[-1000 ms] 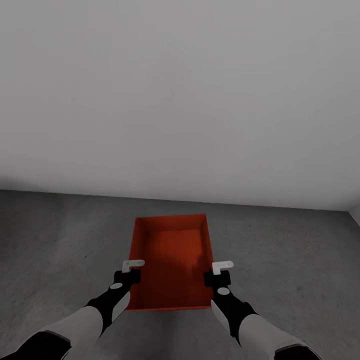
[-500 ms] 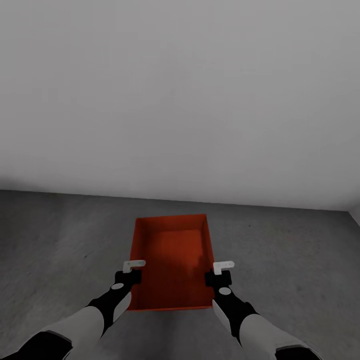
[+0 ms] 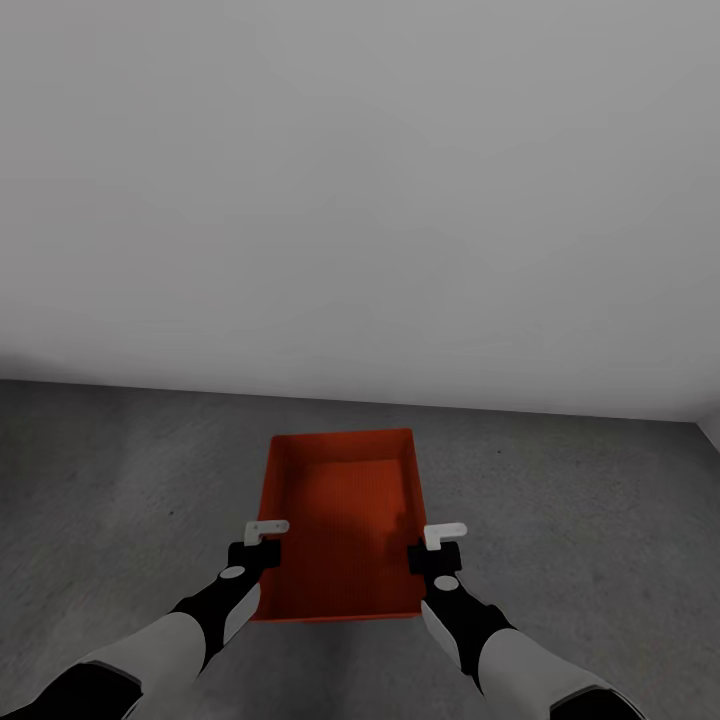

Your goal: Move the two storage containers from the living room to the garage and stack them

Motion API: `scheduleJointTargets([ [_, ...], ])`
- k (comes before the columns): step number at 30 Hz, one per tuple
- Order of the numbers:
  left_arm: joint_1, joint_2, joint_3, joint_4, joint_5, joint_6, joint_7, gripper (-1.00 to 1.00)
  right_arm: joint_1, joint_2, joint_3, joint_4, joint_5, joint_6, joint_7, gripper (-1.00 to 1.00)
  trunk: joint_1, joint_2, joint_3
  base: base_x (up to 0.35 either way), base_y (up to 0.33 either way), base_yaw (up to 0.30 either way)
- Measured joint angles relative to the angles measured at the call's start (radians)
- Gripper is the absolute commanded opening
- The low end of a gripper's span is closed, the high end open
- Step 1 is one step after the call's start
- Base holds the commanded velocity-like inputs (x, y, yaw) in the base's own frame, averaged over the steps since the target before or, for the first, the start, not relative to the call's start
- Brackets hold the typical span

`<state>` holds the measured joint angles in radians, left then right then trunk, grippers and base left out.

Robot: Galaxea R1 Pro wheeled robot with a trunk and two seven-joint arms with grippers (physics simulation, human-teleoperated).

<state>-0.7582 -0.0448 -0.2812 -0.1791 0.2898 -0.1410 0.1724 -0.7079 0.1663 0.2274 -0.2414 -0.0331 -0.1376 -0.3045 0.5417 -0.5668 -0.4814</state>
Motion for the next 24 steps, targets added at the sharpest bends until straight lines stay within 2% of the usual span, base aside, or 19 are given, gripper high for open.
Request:
scheduleJointTargets([
  [24,0.000,0.007,-0.004,0.000,0.002,0.002,-0.008,-1.00,0.000,0.008,-0.002,0.006,0.001,-0.002,-0.010,-1.00,0.000,0.000,0.000,0.000,0.000,0.000],
])
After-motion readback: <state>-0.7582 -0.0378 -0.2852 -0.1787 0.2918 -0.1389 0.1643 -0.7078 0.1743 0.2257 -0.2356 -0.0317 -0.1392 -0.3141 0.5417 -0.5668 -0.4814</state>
